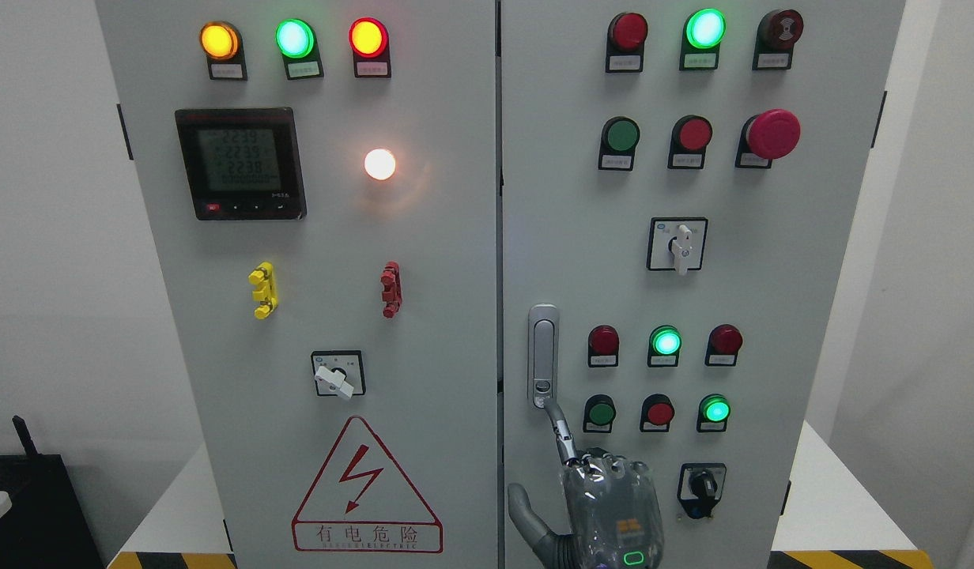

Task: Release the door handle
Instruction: 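Close the right hand fingers around the vertical silver handle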

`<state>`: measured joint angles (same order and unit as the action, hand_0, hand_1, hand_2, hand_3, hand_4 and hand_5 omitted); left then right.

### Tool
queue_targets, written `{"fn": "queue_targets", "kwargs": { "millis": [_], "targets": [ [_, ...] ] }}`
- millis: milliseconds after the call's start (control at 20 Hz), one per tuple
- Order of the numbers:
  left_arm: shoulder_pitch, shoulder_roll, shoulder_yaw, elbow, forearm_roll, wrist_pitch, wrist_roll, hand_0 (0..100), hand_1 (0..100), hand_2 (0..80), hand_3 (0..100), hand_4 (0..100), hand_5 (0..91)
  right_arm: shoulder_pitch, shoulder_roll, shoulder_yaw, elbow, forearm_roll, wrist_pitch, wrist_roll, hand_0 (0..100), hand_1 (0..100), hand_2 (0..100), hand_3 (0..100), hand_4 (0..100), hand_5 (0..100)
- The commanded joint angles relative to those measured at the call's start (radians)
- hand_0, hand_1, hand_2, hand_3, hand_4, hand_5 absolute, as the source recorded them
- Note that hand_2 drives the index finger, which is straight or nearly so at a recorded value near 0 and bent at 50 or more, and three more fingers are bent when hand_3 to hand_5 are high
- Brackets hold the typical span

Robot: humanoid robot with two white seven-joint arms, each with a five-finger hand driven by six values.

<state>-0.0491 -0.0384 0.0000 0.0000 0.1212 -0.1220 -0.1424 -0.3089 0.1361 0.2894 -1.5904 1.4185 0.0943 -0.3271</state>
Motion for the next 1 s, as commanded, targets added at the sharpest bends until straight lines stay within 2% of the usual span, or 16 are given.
{"fn": "queue_targets", "kwargs": {
  "millis": [0, 950],
  "targets": [
    [0.0, 0.0, 0.011, 0.017, 0.0, -0.001, 0.0, 12, 39, 0.0, 0, 0, 0.0, -0.013, 0.0, 0.002, 0.007, 0.0, 0.001, 0.008, 36, 30, 0, 100, 96, 100],
    [0.0, 0.0, 0.011, 0.017, 0.0, 0.001, 0.0, 12, 39, 0.0, 0, 0, 0.0, 0.019, 0.005, 0.004, 0.009, 0.0, 0.001, 0.016, 36, 30, 0, 100, 96, 100]
  ]
}}
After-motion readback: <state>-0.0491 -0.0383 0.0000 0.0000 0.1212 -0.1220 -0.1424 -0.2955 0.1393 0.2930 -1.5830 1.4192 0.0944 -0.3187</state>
